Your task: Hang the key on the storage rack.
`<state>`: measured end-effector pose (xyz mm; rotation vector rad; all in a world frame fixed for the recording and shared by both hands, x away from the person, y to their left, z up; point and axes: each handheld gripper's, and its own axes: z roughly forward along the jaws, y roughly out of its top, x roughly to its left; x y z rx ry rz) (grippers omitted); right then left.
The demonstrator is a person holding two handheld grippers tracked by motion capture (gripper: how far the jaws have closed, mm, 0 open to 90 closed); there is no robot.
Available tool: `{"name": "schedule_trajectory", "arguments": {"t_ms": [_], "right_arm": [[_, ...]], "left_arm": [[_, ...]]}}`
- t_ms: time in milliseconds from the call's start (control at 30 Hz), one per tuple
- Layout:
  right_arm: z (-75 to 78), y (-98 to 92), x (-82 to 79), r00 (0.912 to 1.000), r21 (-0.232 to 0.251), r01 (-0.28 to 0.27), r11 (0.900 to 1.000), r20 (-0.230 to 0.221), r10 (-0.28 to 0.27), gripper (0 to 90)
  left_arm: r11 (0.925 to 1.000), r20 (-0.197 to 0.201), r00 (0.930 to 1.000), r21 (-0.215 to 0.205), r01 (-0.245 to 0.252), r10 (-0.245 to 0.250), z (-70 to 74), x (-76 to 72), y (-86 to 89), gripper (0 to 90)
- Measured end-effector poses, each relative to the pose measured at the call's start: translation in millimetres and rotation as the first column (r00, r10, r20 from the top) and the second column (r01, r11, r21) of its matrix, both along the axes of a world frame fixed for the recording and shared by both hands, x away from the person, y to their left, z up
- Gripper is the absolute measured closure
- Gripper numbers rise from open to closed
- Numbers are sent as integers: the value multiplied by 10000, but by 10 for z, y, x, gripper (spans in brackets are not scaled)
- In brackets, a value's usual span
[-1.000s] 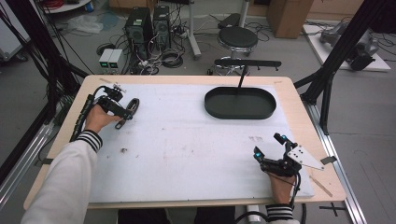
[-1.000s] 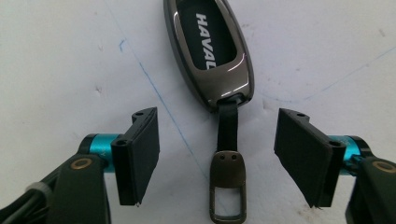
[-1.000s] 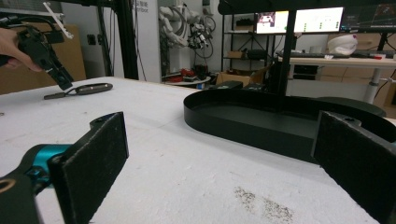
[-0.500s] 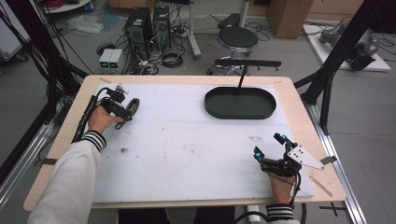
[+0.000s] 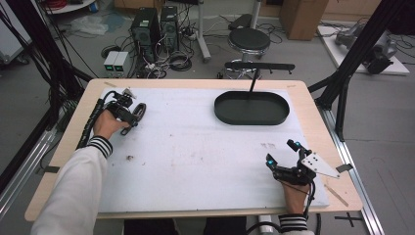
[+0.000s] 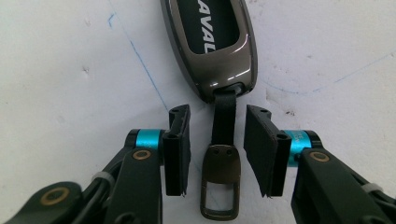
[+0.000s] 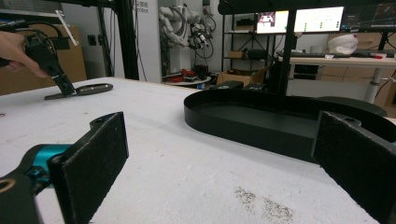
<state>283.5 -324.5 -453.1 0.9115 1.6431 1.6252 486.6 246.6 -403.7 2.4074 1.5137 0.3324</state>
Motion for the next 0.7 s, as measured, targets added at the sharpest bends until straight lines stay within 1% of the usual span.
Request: {"name": "schedule_trajectory", "arguments": {"t_ms": [167, 267, 333, 433, 567, 633, 700], "right_arm": [[0, -2, 2, 10000, -3, -10, 10000, 5, 10, 28], [0, -1, 2, 10000, 12, -9, 10000, 1, 9, 28], [0, 1, 0, 10000, 23, -2, 10000, -11, 2, 27], [0, 1, 2, 10000, 21, 8, 10000, 3, -8, 28], [0, -1, 2, 10000, 0, 10, 10000, 10, -10, 27], [0, 0, -1, 10000, 12, 3, 10000, -30, -3, 28], [1, 1, 1, 10000, 19, -6, 10000, -44, 6, 28]], "left_arm": [[10000, -155, 9999, 45, -65, 65, 5, 12, 12, 643], [10000, -143, 9999, -38, -85, 85, 3, 13, 5, 649], [9999, -149, 9998, -13, -106, 106, -2, 13, -3, 649], [9998, -278, 9995, -6, -175, 175, -2, 23, -3, 665], [9995, -250, 9993, -63, -294, 293, -18, 26, -14, 678], [9998, -227, 9996, 13, -195, 195, -26, 30, -18, 678], [9997, -212, 9995, -6, -250, 249, -30, 32, -21, 678]]}}
